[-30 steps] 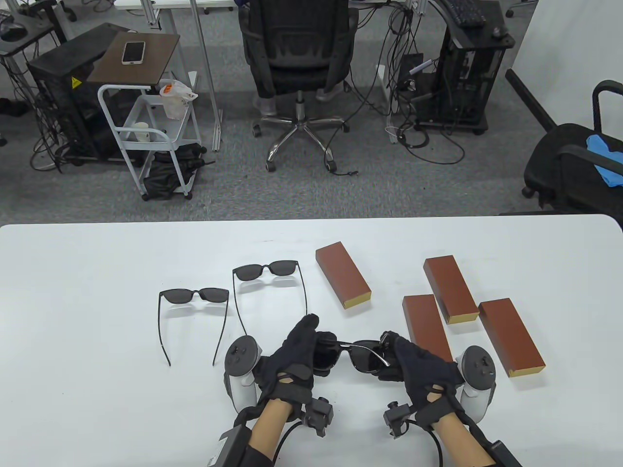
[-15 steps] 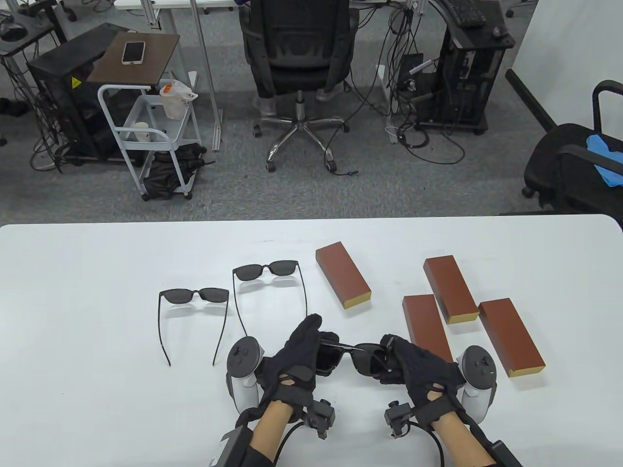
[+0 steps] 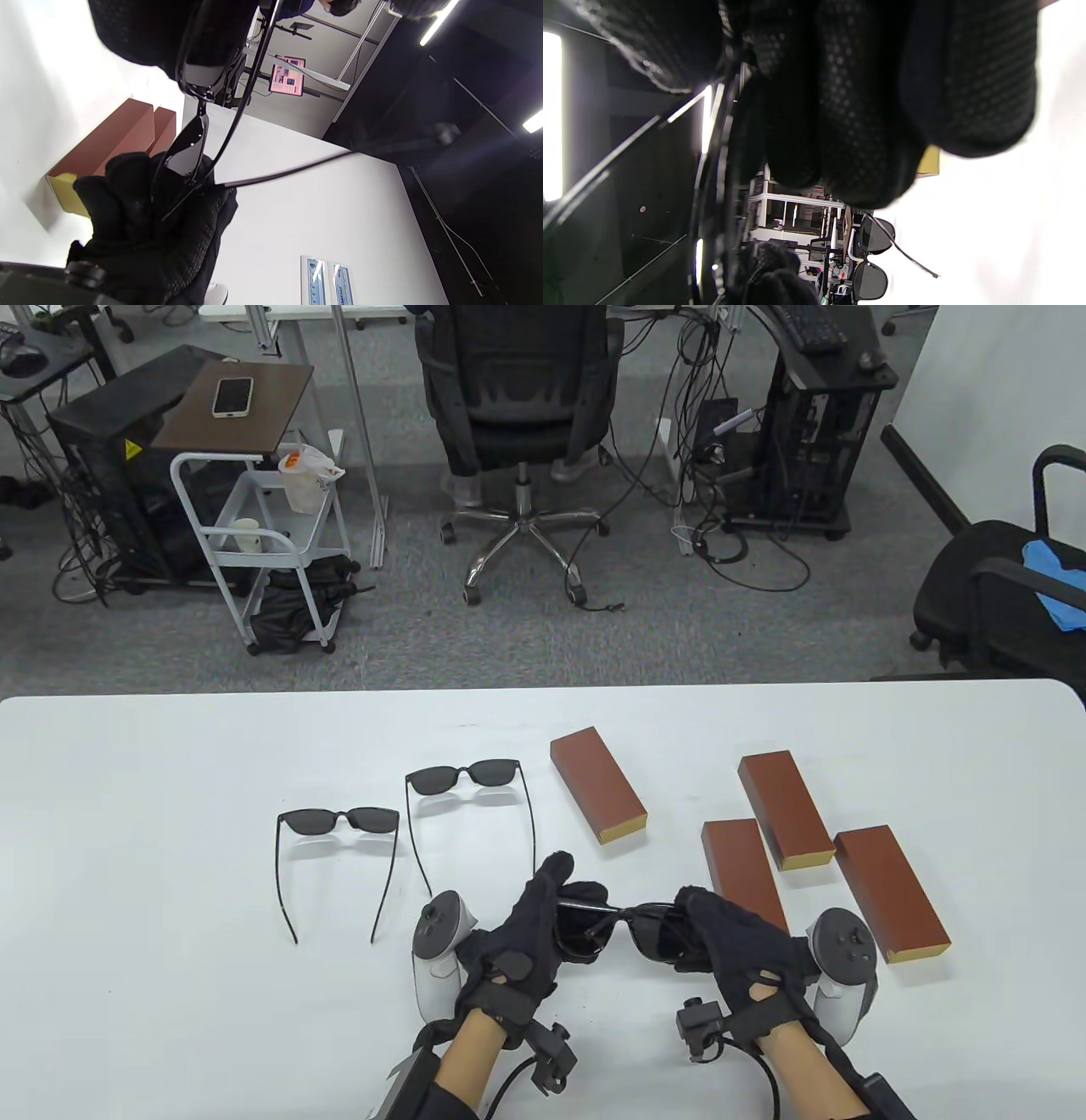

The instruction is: Slide to open storage boxes and store sunglasses

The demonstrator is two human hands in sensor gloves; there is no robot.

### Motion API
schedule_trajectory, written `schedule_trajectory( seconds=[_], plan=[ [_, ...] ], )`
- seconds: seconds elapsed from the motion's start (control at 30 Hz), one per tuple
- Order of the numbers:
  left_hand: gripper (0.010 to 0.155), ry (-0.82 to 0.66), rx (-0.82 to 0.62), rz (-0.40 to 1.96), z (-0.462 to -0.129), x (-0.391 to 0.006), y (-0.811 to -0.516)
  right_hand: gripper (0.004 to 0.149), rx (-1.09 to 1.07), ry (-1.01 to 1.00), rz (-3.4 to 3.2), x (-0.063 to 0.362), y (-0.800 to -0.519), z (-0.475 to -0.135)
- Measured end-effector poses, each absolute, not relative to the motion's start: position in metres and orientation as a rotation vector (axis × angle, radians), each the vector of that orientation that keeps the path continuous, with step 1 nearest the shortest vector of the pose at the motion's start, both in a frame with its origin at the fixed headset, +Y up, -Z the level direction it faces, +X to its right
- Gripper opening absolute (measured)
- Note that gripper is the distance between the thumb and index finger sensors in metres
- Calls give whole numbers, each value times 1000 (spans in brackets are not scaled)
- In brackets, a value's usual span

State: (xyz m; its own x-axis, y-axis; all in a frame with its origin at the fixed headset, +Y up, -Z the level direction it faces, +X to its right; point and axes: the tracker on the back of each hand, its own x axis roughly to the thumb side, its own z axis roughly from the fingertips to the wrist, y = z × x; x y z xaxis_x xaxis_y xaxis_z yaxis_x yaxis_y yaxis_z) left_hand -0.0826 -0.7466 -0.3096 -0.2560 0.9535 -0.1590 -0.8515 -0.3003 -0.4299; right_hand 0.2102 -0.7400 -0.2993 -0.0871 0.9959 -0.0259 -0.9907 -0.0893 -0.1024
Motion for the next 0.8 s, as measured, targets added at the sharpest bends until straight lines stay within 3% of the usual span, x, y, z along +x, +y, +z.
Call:
schedule_trajectory(
  seconds=[0.37, 0.67, 0.8],
  plan=[
    [87, -341, -539, 1776, -309, -81, -746, 45, -154, -116, 1749, 214, -736, -298],
    [67, -246, -555, 1455, -314, -85, -746, 45, -157, -164, 1842, 217, -730, -297],
    [57, -222, -562, 1484, -316, -87, -750, 44, -99, -235, 1928, 213, -723, -295]
  ],
)
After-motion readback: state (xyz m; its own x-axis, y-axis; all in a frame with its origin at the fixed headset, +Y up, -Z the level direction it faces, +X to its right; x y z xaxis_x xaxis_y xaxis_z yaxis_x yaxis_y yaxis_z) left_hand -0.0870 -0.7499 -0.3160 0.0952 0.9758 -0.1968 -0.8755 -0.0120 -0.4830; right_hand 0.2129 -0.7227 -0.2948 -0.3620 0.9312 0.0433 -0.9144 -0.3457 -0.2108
